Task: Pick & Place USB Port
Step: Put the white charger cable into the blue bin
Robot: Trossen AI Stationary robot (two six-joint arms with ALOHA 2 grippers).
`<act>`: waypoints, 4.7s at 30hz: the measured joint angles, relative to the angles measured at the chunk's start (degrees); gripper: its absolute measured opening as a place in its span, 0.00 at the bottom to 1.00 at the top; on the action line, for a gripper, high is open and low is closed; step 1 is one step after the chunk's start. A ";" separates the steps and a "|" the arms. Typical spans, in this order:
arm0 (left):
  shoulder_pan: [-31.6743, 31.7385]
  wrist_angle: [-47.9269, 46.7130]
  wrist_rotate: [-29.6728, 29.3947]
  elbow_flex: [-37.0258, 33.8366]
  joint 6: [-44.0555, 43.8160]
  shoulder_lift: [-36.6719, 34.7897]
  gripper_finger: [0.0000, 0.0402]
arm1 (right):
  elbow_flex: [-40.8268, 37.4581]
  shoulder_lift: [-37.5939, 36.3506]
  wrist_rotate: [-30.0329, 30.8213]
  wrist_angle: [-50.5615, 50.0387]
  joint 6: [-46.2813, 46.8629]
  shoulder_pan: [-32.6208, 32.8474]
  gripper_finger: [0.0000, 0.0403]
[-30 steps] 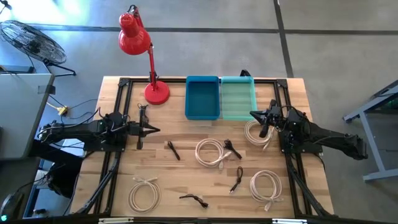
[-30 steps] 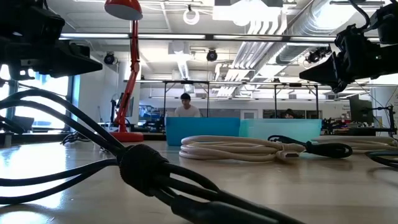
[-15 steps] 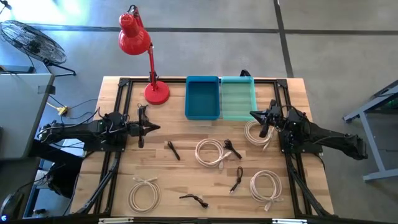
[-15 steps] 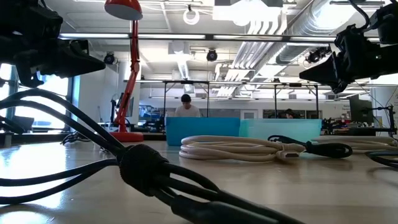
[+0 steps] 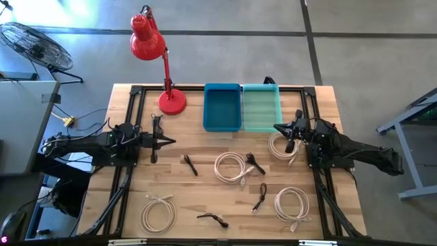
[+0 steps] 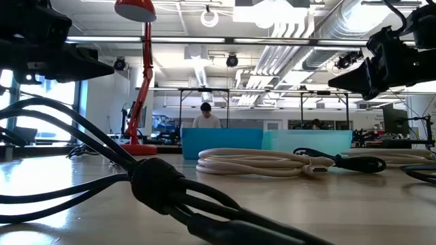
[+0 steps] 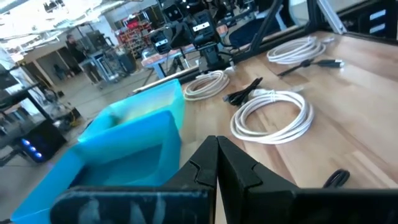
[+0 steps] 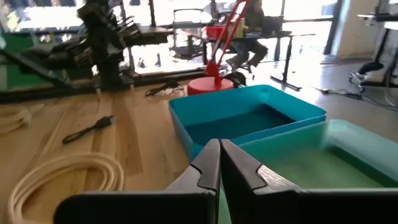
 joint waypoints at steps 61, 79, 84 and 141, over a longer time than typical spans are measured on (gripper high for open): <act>0.02 -2.63 -3.37 0.00 1.14 0.00 0.00 | 31.64 53.68 -5.38 -46.06 33.62 16.32 0.50; 0.02 -2.63 -3.24 0.00 -1.77 -0.02 0.00 | 18.83 53.39 -5.18 -32.34 34.98 18.41 0.50; 0.02 -2.63 -3.24 0.00 -1.78 0.00 0.00 | 18.15 53.46 -4.45 -32.09 35.00 18.41 0.50; 0.02 22.48 1.29 3.10 -7.09 1.15 0.44 | 40.82 53.75 6.54 -9.30 13.28 35.09 0.08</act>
